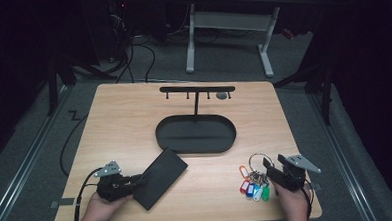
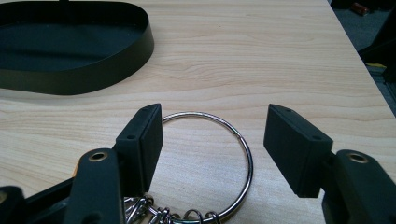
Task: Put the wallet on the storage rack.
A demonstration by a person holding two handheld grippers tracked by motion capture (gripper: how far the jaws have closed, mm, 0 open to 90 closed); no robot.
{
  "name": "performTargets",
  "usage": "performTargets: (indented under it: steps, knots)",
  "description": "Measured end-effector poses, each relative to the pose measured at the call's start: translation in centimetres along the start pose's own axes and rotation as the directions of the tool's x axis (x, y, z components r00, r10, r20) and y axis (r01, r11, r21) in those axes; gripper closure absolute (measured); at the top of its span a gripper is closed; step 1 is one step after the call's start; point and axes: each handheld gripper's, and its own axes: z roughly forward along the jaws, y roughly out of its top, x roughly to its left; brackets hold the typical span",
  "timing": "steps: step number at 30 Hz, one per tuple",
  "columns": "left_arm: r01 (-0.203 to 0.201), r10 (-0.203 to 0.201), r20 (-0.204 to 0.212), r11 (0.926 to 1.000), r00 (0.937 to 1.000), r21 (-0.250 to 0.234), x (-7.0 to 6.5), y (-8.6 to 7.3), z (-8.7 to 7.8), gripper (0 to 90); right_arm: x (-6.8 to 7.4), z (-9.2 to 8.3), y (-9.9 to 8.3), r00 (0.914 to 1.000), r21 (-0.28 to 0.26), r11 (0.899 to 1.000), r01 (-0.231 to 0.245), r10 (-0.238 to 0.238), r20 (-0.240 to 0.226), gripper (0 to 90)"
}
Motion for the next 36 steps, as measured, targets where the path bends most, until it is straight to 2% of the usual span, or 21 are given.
performTargets:
  steps: [3,5,6,9,14,17,21,26,32,36]
  knots:
    - [0.012,-0.012,0.011,0.9997,0.9999,-0.021,-0.1,0.0,-0.3,72.5,0.0,0.1,0.0,1.0000,0.000,1.000,0.006,-0.006,-0.001,37.7]
    - [0.009,-0.009,0.011,0.9994,0.9999,-0.033,-0.3,0.0,-0.5,74.4,0.0,0.1,0.0,0.9999,0.003,1.000,0.010,-0.010,-0.001,37.7]
    - [-0.008,0.009,0.010,0.9981,0.9999,-0.061,-0.7,0.2,-0.7,75.6,0.0,0.1,0.0,1.0000,-0.002,1.000,0.009,-0.009,0.001,37.7]
    - [-0.030,0.030,-0.003,0.9964,0.9996,-0.079,-1.2,0.4,-0.9,77.4,0.0,0.0,0.0,1.0000,-0.003,1.000,-0.003,0.003,0.002,37.7]
    - [-0.021,0.022,0.008,0.9961,0.9997,-0.086,-1.2,0.4,-1.1,77.9,0.0,-0.1,0.0,1.0000,-0.006,1.000,0.002,-0.002,0.000,37.8]
    - [-0.034,0.034,0.000,0.9937,0.9994,-0.107,-1.6,0.5,-1.2,78.5,-0.1,-0.2,0.1,1.0000,-0.010,1.000,-0.004,0.004,0.002,37.8]
    - [-0.034,0.035,0.003,0.9931,0.9994,-0.112,-1.7,0.6,-1.3,78.6,-0.2,-0.3,0.1,1.0000,-0.019,1.000,0.001,-0.001,0.003,38.0]
    - [-0.036,0.037,0.003,0.9925,0.9993,-0.117,-1.7,0.6,-1.5,78.9,-0.2,0.0,-0.1,0.9999,0.005,1.000,-0.009,0.009,-0.006,38.7]
    - [-0.030,0.031,0.005,0.9922,0.9995,-0.121,-1.6,0.6,-1.5,79.0,0.0,-0.1,-0.1,1.0000,0.001,1.000,-0.004,0.004,-0.003,38.6]
    - [-0.044,0.044,-0.001,0.9915,0.9990,-0.122,-1.9,0.7,-1.7,79.1,0.0,-0.1,-0.2,1.0000,0.007,1.000,0.002,-0.002,-0.002,38.6]
